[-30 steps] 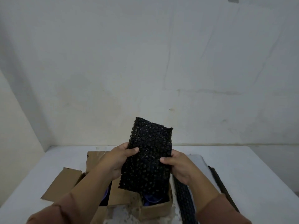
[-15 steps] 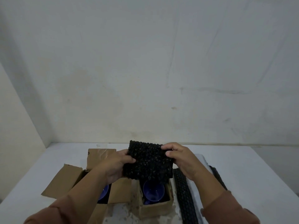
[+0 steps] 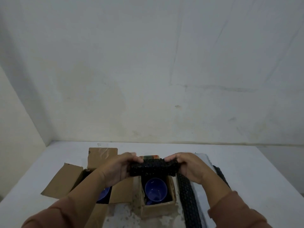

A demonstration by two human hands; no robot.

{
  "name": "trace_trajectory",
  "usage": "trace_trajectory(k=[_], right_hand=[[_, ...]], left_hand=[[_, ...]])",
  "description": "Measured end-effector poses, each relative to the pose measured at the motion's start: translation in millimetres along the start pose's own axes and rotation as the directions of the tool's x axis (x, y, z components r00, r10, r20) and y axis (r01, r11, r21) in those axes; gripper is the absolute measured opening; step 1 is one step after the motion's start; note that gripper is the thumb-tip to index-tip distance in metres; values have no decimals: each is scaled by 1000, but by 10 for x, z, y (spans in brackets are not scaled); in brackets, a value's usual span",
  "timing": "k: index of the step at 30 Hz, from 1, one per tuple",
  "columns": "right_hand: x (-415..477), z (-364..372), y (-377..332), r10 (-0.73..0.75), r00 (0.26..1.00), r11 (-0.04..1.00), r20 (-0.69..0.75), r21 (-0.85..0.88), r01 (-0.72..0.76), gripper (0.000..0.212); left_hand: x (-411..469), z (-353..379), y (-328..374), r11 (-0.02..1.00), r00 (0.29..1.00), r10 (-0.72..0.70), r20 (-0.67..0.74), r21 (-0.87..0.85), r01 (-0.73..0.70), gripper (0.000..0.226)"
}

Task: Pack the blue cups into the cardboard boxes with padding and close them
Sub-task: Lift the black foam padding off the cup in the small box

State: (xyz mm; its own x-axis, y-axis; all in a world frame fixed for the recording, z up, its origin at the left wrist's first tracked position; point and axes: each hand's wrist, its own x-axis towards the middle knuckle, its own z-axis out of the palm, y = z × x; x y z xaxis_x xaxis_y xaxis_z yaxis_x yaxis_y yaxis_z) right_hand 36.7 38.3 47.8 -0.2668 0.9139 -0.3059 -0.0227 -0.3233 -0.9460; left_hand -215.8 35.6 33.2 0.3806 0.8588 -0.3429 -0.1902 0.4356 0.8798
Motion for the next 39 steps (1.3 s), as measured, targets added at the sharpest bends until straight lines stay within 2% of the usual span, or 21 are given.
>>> trace_trajectory(k=[1,2,3,5,6,7,10,14,16,18,21,22,24,26,28,30,35,39], right_hand=[[17,-11,-2,8,1000,999,-1,-32,-8,27],[45,-23,3,7,1000,990,-4,-144,-7,20],[82,-38,14,-7,1000,942,0,-336,7,13],[159,-23,50,-30,1000,717,9,-697,28,12],[201,3,80,-56,998,611,2,-791,36,19],[238,47,112,-89,996,553,-14,-832,38,26],[353,131,229,-199,977,447,-74,-894,23,44],[426,145,420,-226,971,349,-74,-937,9,27],[430,135,490,-244,968,324,-64,-946,19,23],[436,126,520,-261,964,283,-40,-959,37,23],[467,134,531,-259,965,162,27,-984,71,32],[483,145,533,-251,967,111,48,-991,78,34],[507,179,557,-246,965,19,89,-995,97,35],[516,205,597,-259,959,-36,118,-993,113,33],[522,210,634,-288,948,-44,134,-991,127,31],[528,222,653,-307,941,-40,141,-990,135,28],[554,249,783,-284,943,-123,175,-982,145,25],[573,245,816,-269,949,-161,168,-979,127,24]], left_hand=[[21,2,-9,991,1000,-10,-9,132,11,17],[44,26,-16,957,1000,-14,-21,290,19,8],[76,56,-25,885,999,3,-47,466,19,7],[148,155,-42,644,989,99,-109,765,20,14],[197,204,-67,529,980,158,-123,848,21,19],[253,242,-112,444,967,213,-138,895,30,25],[403,307,-282,350,910,364,-197,935,62,33],[479,337,-454,316,889,418,-186,947,50,37],[497,363,-507,297,889,431,-156,955,23,42],[510,396,-547,236,889,440,-126,971,20,40],[504,426,-594,49,919,390,-65,998,49,12],[496,436,-615,-33,935,352,-47,998,62,9],[485,425,-678,-237,962,272,-5,969,72,24],[490,397,-730,-372,966,252,56,927,44,34],[500,391,-737,-397,964,256,78,917,31,41],[513,421,-708,-374,966,252,60,926,40,43],[577,540,-654,-317,969,247,-15,943,96,38],[615,569,-615,-344,966,258,-38,930,129,32]])
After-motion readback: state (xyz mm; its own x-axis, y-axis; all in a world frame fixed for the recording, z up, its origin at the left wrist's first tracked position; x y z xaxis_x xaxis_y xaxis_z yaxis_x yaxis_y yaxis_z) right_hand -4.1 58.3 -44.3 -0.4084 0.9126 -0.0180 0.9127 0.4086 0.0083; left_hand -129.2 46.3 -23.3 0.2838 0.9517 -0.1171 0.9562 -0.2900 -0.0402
